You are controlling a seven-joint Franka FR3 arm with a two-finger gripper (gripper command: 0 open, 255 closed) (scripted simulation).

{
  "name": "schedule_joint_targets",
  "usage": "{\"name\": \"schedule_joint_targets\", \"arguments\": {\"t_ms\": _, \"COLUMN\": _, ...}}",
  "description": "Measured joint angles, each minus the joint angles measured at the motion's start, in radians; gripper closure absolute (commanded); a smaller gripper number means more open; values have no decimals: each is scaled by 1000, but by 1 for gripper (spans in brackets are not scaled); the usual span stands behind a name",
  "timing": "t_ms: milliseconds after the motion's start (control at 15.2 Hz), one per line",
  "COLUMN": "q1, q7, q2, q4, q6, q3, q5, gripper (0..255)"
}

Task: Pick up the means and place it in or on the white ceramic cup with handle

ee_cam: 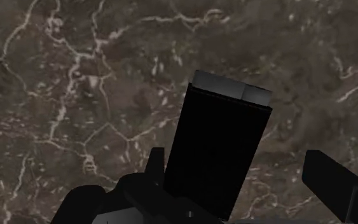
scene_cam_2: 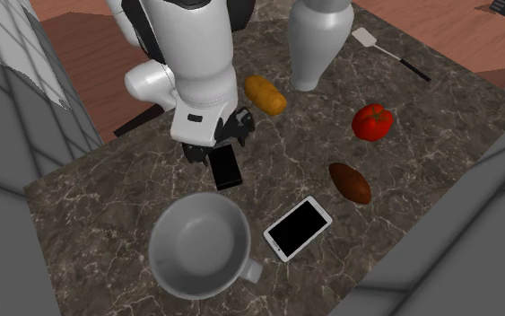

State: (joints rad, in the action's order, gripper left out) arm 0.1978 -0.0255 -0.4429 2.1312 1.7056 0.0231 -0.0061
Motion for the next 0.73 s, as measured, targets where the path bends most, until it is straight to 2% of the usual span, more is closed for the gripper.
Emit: {"name": "schedule_joint_targets", "arguments": {"t_ms": 726, "q1": 9, "q7": -11, "q2": 13, "q4": 87, "q6": 96, "q3": 5, "q5": -7, "gripper": 0}}
